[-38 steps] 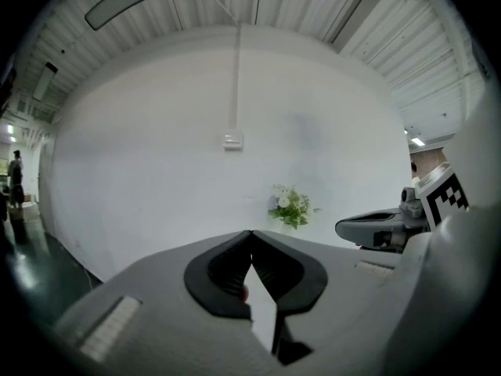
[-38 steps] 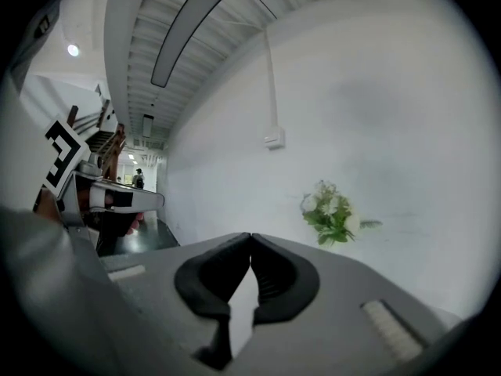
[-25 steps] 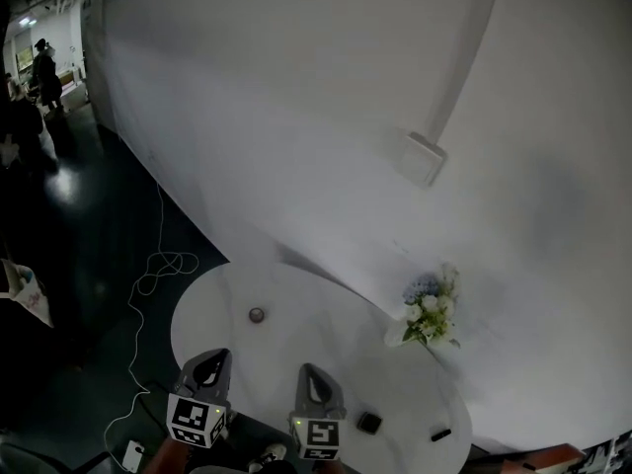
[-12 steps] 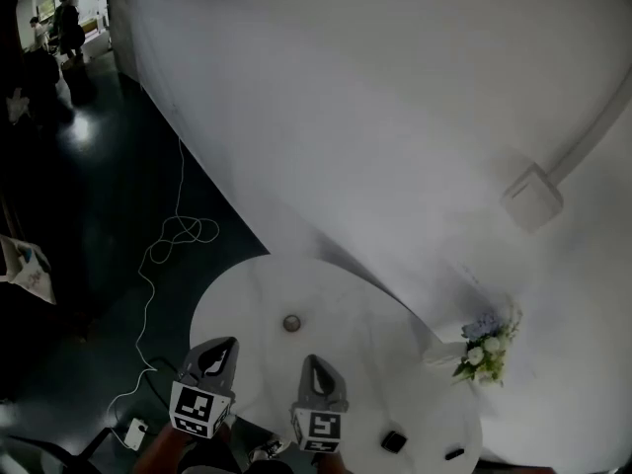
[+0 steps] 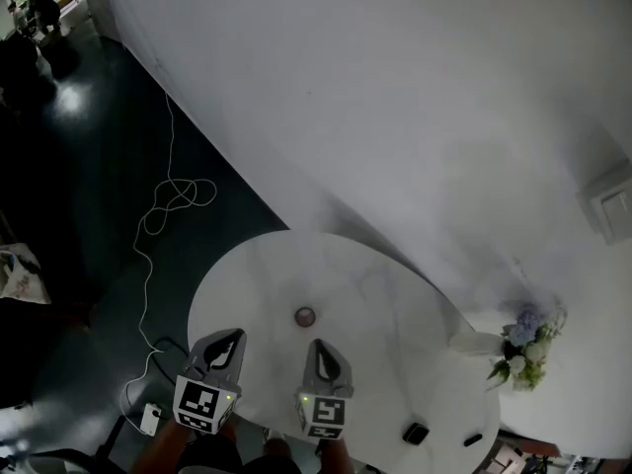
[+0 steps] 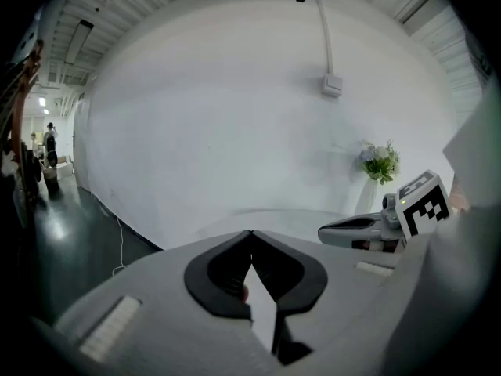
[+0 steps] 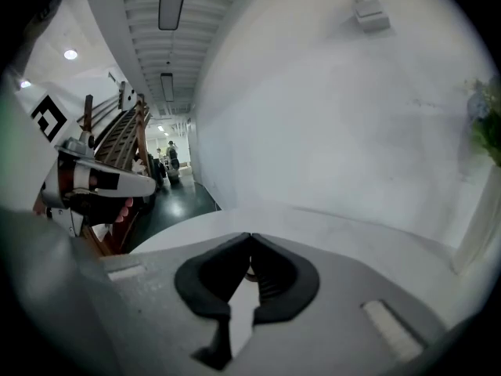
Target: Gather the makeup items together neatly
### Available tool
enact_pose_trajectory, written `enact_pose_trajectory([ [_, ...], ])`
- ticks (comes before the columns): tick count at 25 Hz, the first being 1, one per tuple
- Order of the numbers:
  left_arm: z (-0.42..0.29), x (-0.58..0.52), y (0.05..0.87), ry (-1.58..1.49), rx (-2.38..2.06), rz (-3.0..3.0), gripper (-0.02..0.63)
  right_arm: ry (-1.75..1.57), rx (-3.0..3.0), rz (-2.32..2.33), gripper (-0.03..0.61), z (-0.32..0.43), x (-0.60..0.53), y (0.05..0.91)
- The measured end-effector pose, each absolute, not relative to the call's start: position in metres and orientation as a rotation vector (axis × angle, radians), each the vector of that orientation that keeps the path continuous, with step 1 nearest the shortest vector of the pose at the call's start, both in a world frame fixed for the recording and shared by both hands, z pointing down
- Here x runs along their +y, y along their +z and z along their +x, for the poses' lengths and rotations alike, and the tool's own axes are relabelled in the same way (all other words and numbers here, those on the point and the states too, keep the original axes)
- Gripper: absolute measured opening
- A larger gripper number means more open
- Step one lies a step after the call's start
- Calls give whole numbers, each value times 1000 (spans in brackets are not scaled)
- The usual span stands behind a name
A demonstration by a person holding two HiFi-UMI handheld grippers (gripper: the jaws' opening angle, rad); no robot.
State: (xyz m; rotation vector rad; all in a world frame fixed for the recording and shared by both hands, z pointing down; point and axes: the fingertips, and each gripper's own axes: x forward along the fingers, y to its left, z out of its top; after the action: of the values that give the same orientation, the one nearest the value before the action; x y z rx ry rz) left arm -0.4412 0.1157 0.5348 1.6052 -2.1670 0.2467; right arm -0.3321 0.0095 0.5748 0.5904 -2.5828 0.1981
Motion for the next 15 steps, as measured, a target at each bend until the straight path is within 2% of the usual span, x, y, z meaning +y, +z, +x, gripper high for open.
enact_pose_trajectory([
  [2,-445,112,544,250,-2141,1609,11,213,-2564,595,6,-338,7,587],
  [4,-449,111,551,248,-2116,1606,11,223,-2547,596,84,-343,5,597],
  [10,-461,106,568,251,-2084,1597,11,239,-2477,575,228,-363,-3,632],
  [15,-471,106,580,262,-2059,1581,11,267,-2407,551,288,-370,-5,661],
])
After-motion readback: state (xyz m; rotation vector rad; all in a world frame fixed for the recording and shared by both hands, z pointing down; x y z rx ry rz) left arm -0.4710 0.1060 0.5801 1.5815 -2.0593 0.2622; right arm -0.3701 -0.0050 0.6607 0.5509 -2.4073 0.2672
